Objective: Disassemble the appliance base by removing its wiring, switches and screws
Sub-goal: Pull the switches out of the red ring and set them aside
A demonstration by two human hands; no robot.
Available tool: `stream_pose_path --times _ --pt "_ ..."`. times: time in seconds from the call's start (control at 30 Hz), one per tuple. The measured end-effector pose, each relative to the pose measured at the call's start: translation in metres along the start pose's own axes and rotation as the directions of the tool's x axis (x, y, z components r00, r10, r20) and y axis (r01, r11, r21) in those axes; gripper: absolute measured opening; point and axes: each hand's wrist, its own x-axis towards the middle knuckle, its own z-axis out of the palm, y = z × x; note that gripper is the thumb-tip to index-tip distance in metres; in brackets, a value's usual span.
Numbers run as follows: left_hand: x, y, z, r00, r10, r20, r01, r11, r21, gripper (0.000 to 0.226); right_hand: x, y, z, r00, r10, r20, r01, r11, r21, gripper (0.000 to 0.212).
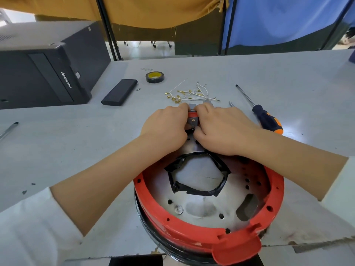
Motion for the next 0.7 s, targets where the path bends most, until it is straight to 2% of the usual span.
stream_pose_path --times 0.07,0.17,0.37,0.57,0.7 --pt "0.001 -0.004 0.0 0.999 0.031 0.025 -0.029 0.997 -0.066 0.03 0.0 -0.001 0.001 1.0 0.01 0.001 -0.01 0.999 0.042 0.035" --pt "0.002 -0.005 0.0 0.998 0.052 0.029 -0.05 0.996 -0.077 0.03 0.001 -0.001 0.001 1.0 0.017 0.015 -0.017 1.0 0.019 0.037" --pt "-0.002 -0.001 0.0 0.999 0.048 -0.003 -0.048 0.999 0.024 0.029 0.001 0.006 -0.004 0.996 -0.019 0.084 0.013 0.998 0.068 0.017" --pt "-0.003 0.005 0.0 1.0 -0.008 -0.01 0.008 0.998 0.057 0.02 0.001 0.006 0.0 0.998 -0.047 0.036 0.047 0.999 -0.014 0.024" --pt "-0.001 0.007 -0.001 1.0 -0.009 -0.007 0.01 0.996 0.088 0.023 0.001 0.005 0.003 0.997 -0.073 0.008 0.074 0.993 -0.097 0.025"
